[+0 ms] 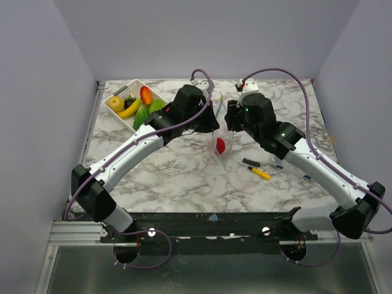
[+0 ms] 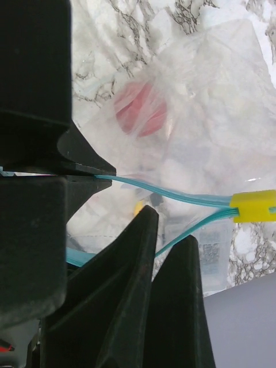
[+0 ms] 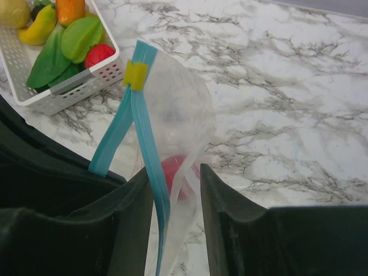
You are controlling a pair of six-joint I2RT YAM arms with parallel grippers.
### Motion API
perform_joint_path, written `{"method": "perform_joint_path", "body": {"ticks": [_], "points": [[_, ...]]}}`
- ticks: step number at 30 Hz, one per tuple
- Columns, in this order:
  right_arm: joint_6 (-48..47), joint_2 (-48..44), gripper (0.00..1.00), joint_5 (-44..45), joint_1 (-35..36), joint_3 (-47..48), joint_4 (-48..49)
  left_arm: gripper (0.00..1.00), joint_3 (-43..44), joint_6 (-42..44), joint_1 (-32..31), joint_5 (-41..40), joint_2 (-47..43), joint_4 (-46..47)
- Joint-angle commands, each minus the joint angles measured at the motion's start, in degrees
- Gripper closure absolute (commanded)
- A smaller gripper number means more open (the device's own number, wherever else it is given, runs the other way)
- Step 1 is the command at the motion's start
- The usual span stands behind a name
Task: Place the food in the zip-top bag and seal the zipper
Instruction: Adjust the zipper food storage bag at the center of the board.
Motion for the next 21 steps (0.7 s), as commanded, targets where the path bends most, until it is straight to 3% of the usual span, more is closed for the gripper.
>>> {"method": "perform_joint_path", "body": {"ticks": [1, 4, 10, 14, 16, 19, 20, 21], "points": [[-4.7, 1.1, 0.59, 3.0, 0.2, 3.3, -2.9, 1.00, 2.2, 1.7, -0.1, 2.3, -0.1, -1.5], [-5.3, 1.7, 0.62, 2.4, 0.1, 3.9, -2.3, 1.00, 2.8, 2.0, -0.1, 2.7, 0.2, -2.3], [-6.1, 2.3, 0.84, 2.1, 0.1, 4.8, -1.5, 1.00, 4.9, 3.7, -0.1, 3.0, 1.4, -4.0], [-7.3, 1.6, 0.88, 5.0, 0.1, 3.1, 1.4, 1.00, 8.1, 5.3, 0.0, 3.5, 2.8, -6.3], [-7.4, 1.2, 0.98, 5.7, 0.1, 2.5, 2.5, 1.00, 9.4, 5.9, 0.0, 3.9, 3.2, -7.3], [-7.1, 1.0, 0.99, 8.0, 0.1, 1.4, 4.5, 1.00, 10.7, 6.6, 0.7, 4.9, 3.6, -8.6], [-6.6, 1.0, 0.99, 9.7, 0.1, 0.9, 5.0, 0.90, 11.2, 6.7, 1.4, 5.3, 3.6, -9.5], [-6.4, 1.0, 0.99, 12.4, 0.1, 0.5, 5.6, 0.72, 10.9, 6.6, 2.1, 6.2, 2.9, -9.5]]}}
